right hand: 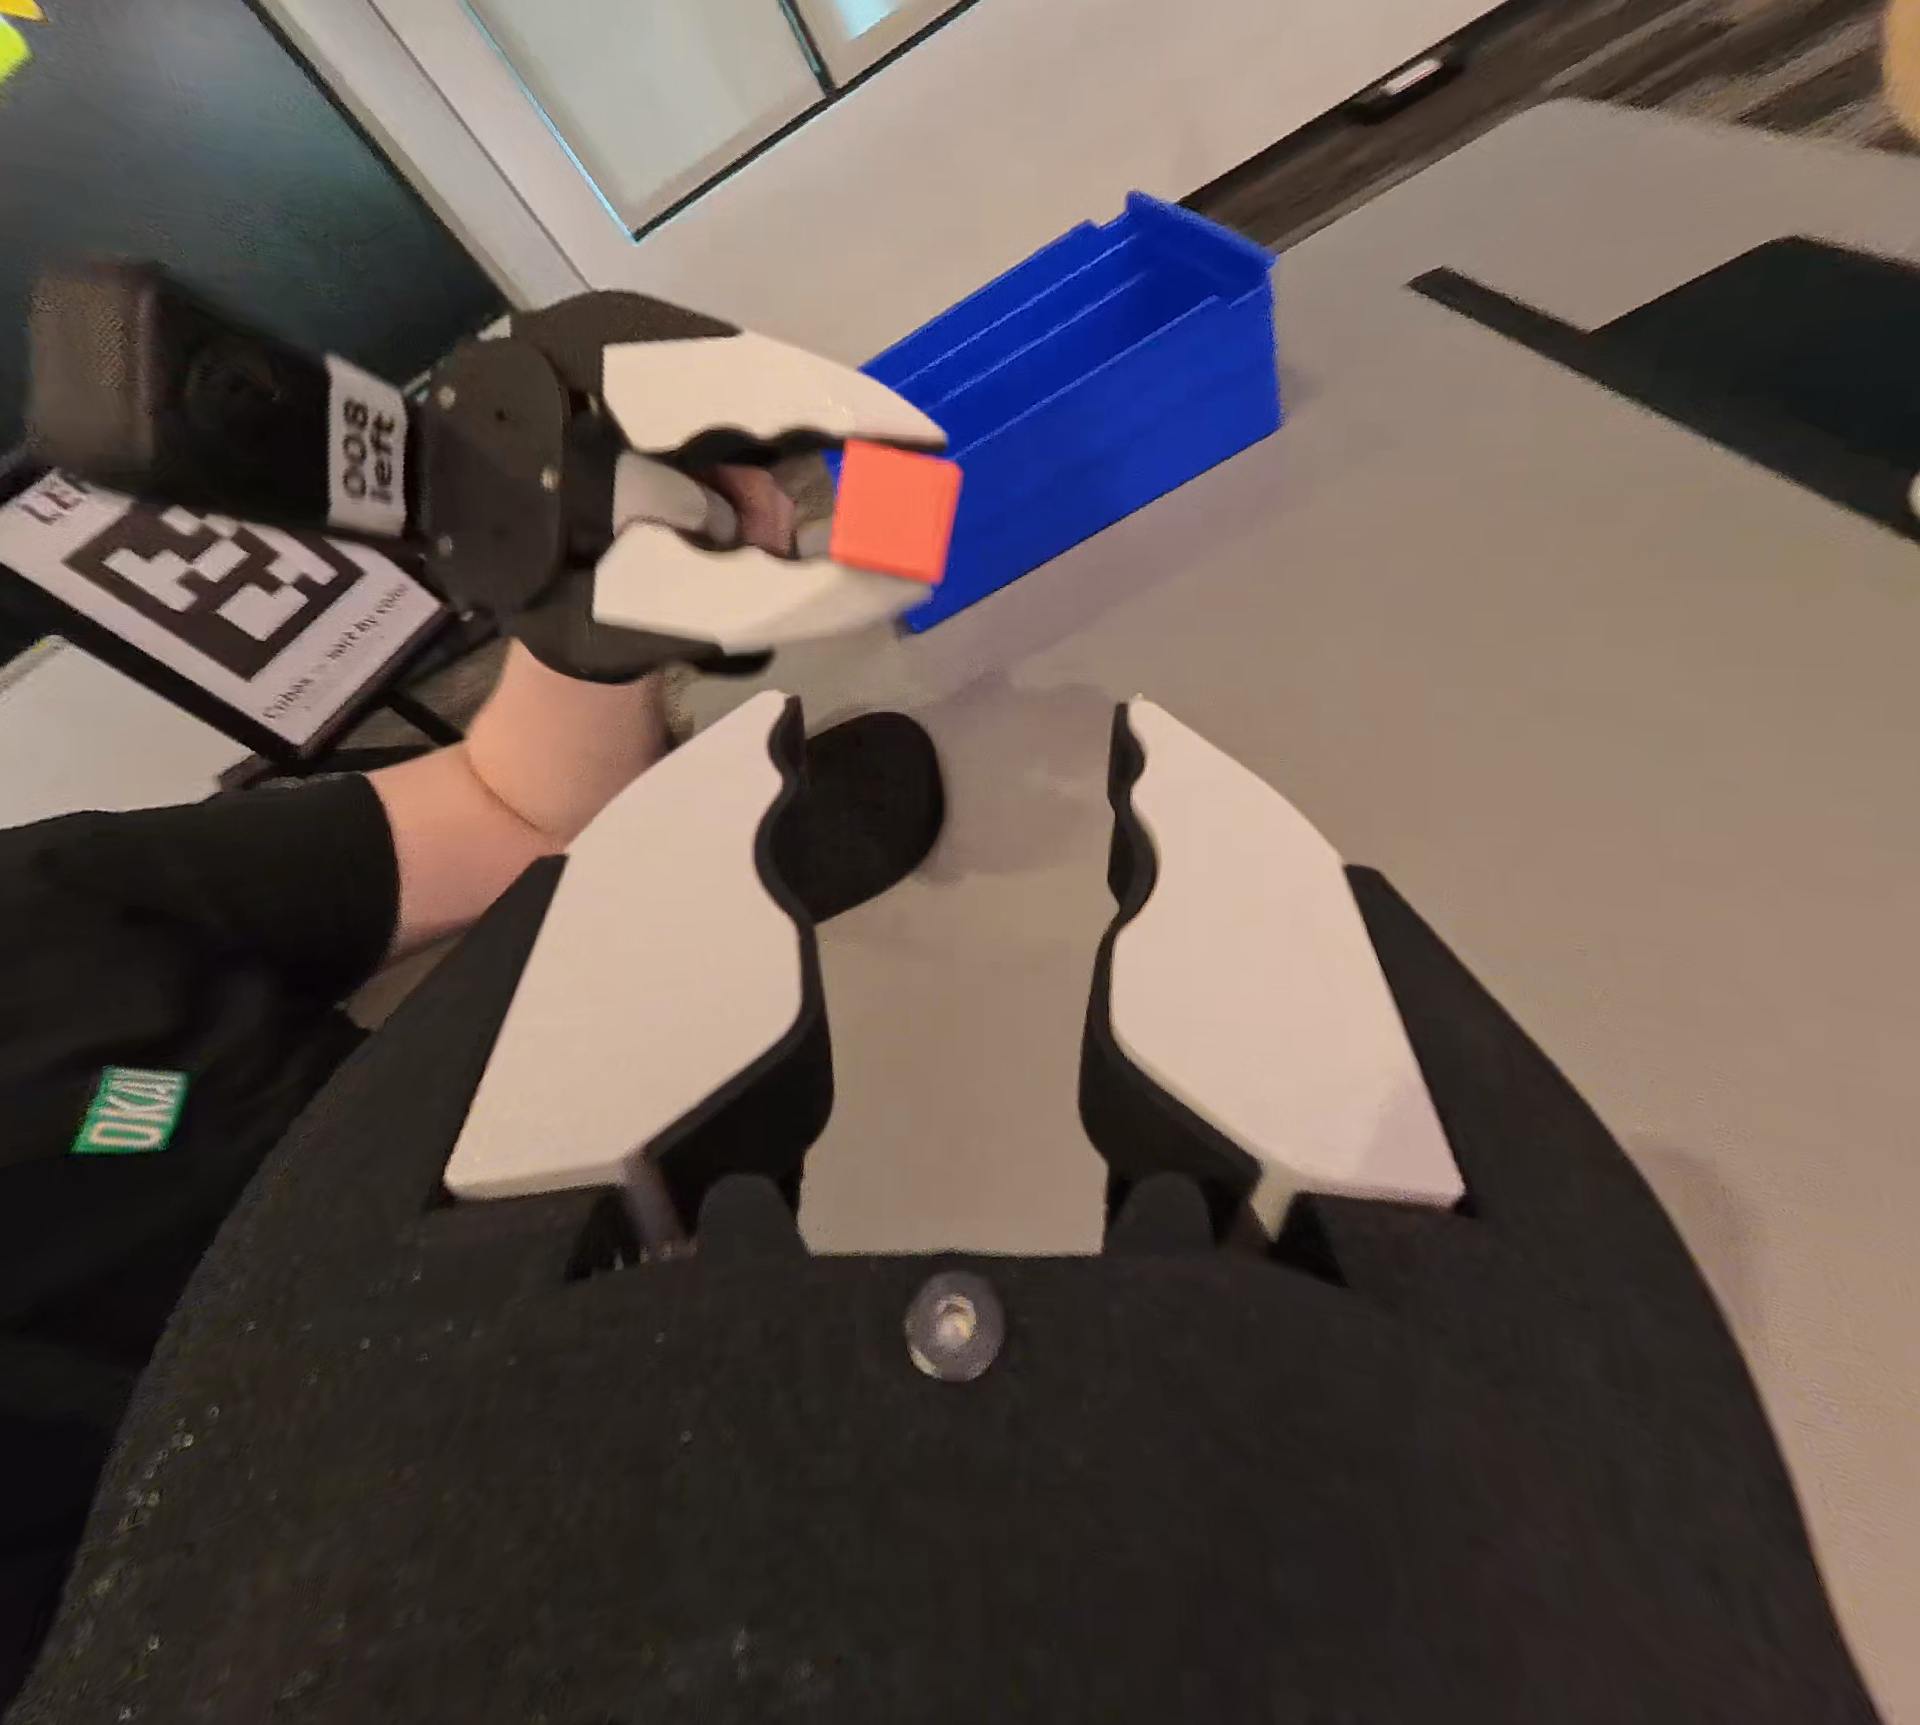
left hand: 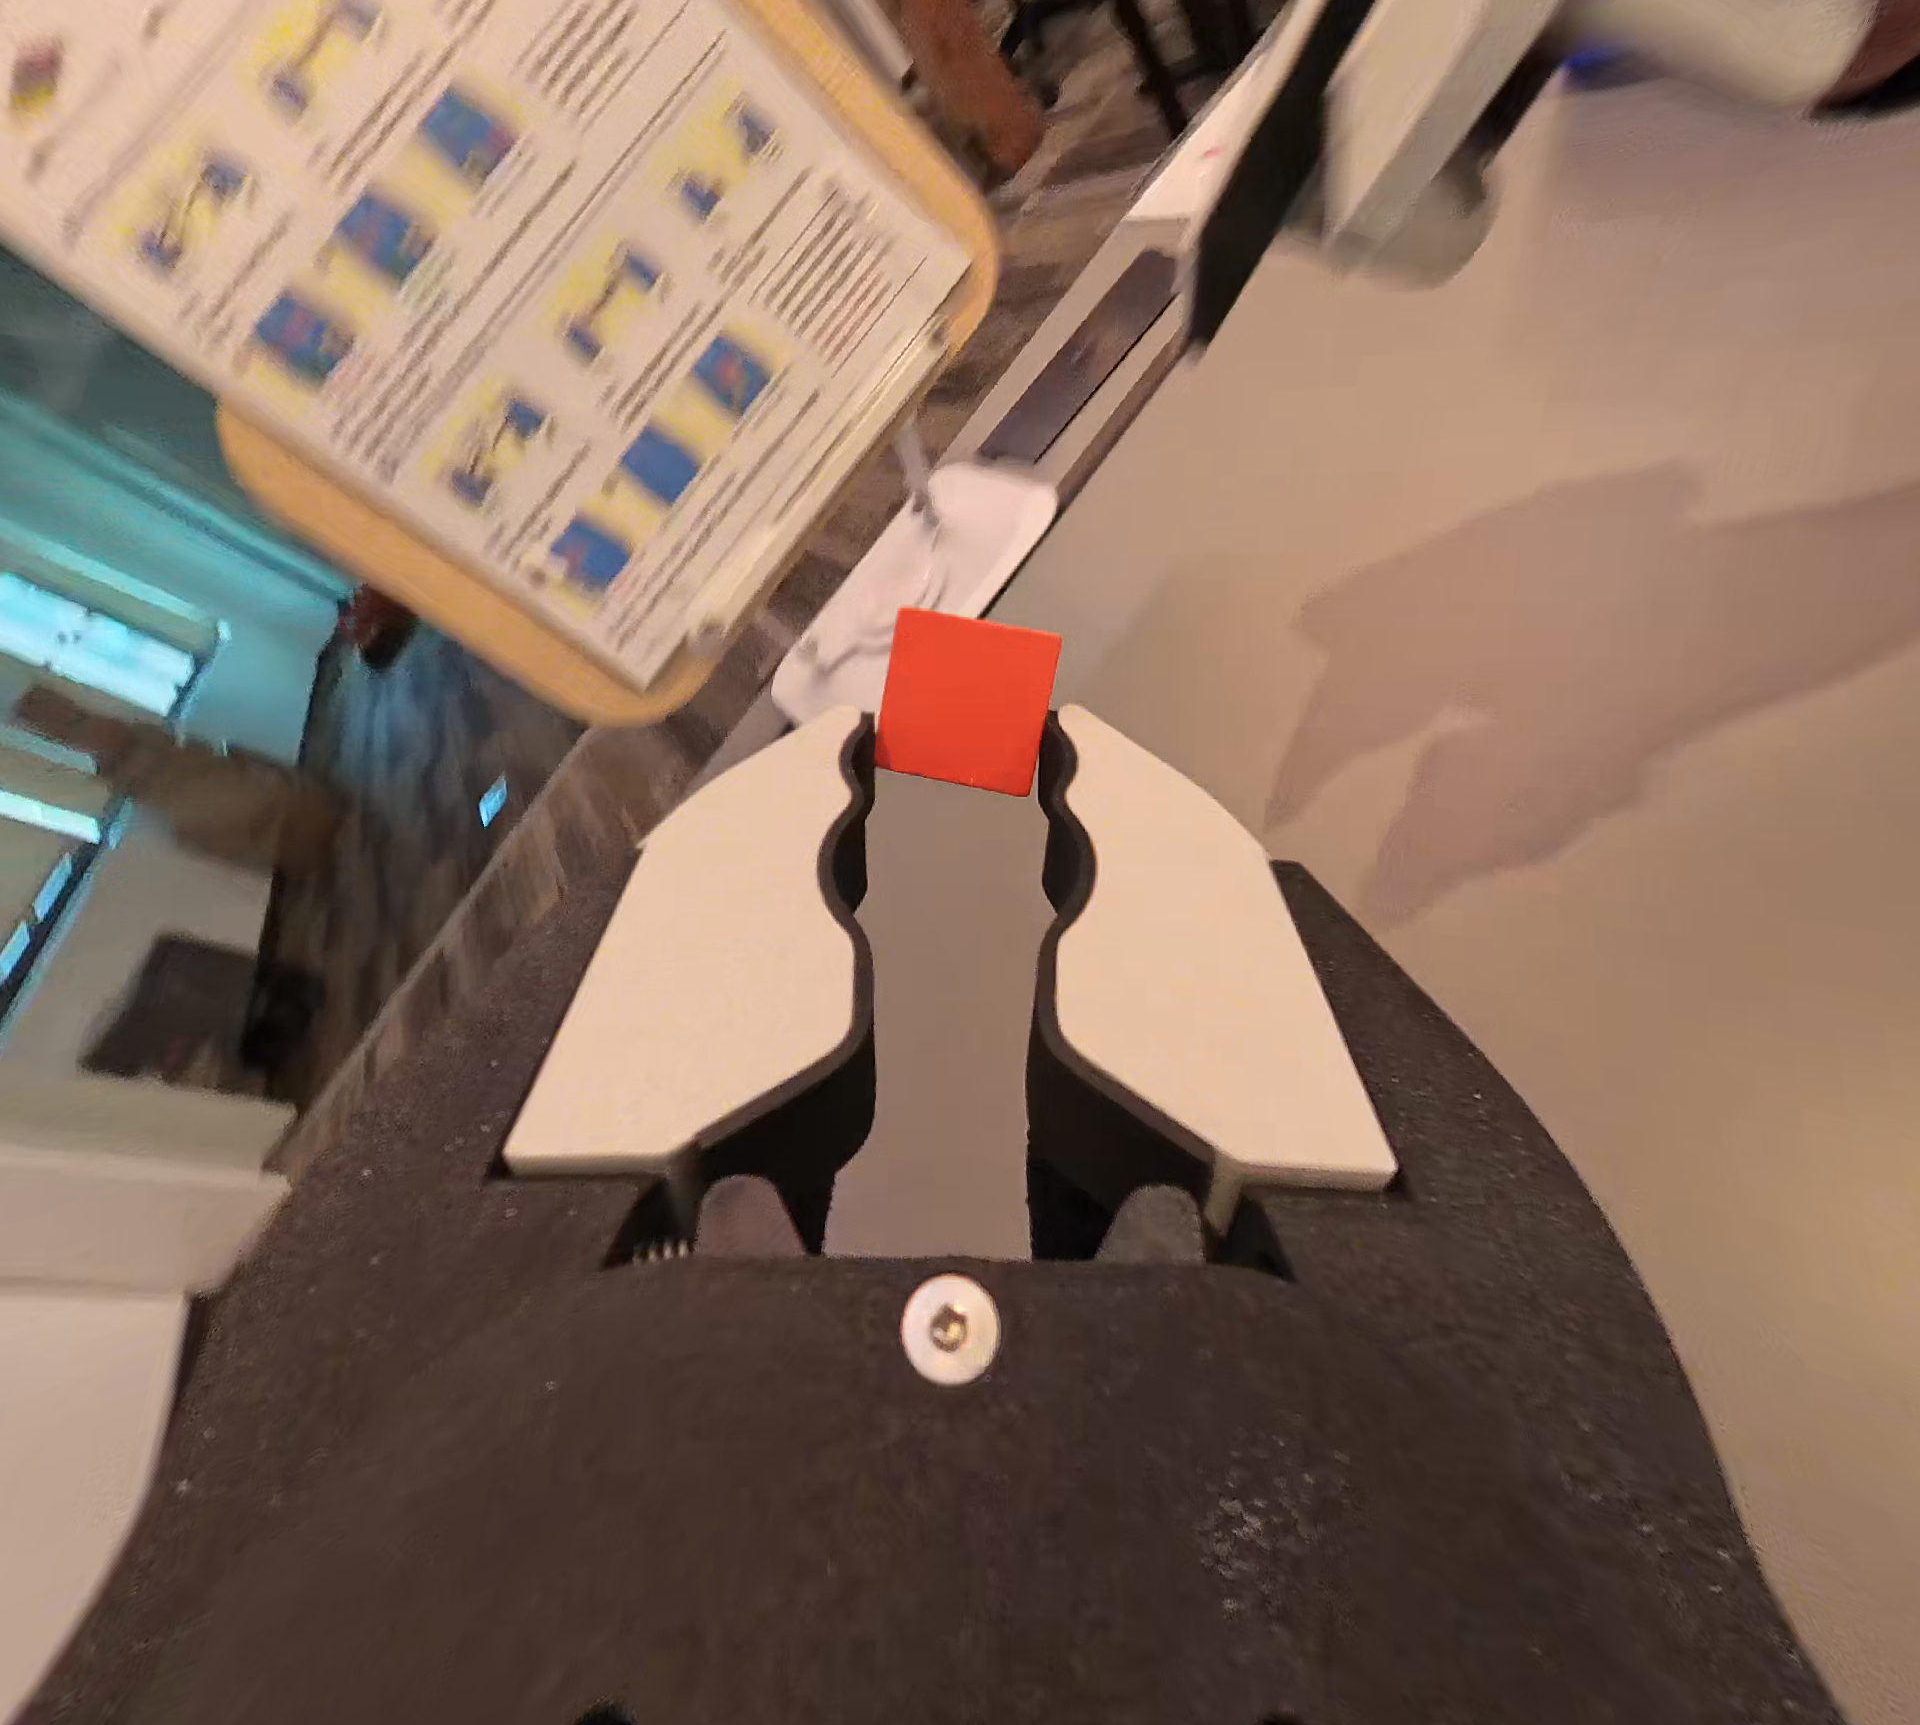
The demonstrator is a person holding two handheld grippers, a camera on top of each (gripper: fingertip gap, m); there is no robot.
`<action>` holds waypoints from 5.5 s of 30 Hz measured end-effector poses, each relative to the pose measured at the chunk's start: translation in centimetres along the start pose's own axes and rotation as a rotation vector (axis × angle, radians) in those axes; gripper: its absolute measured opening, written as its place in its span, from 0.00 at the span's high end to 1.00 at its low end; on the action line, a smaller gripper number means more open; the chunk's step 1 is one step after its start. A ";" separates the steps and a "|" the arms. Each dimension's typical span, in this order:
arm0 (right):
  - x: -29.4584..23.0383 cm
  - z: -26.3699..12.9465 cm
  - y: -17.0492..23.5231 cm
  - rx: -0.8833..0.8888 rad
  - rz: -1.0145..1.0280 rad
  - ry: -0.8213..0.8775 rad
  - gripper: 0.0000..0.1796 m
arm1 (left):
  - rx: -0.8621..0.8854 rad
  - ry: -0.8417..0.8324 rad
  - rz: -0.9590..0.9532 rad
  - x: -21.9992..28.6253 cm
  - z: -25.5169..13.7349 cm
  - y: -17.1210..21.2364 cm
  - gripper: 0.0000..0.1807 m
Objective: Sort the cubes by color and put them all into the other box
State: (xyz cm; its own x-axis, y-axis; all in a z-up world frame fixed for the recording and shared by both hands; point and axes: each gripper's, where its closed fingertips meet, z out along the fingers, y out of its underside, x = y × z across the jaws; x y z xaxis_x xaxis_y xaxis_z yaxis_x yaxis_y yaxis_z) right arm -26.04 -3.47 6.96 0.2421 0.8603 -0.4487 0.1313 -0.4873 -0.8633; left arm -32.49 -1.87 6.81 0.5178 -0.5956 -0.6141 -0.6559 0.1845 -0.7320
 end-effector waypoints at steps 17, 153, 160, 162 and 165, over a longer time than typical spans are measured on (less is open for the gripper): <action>4.1 -2.7 -0.4 0.010 -0.049 0.186 0.83 | 0.071 0.054 0.163 5.1 6.2 -5.1 0.73; 10.1 -22.2 -2.6 0.220 0.043 0.593 0.87 | -0.519 -0.297 -0.343 -18.4 -3.3 21.2 0.85; 4.2 -11.4 -4.7 0.145 -0.066 0.232 0.83 | -0.073 -0.114 -0.029 -6.7 2.0 3.2 0.86; 2.6 -8.4 -4.9 0.143 -0.063 0.122 0.80 | -0.004 -0.084 0.040 -3.5 2.9 -0.1 0.86; 2.1 -5.5 -5.0 0.157 0.004 0.036 0.76 | 0.077 -0.068 0.085 -0.7 3.7 -3.7 0.85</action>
State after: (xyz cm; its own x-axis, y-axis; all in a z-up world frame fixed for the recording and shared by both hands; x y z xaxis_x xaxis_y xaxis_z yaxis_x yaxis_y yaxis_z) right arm -20.89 -0.10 11.58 0.2773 0.8510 -0.4460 -0.0209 -0.4587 -0.8883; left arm -28.39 0.76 8.78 0.5000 -0.5218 -0.6912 -0.6559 0.2929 -0.6957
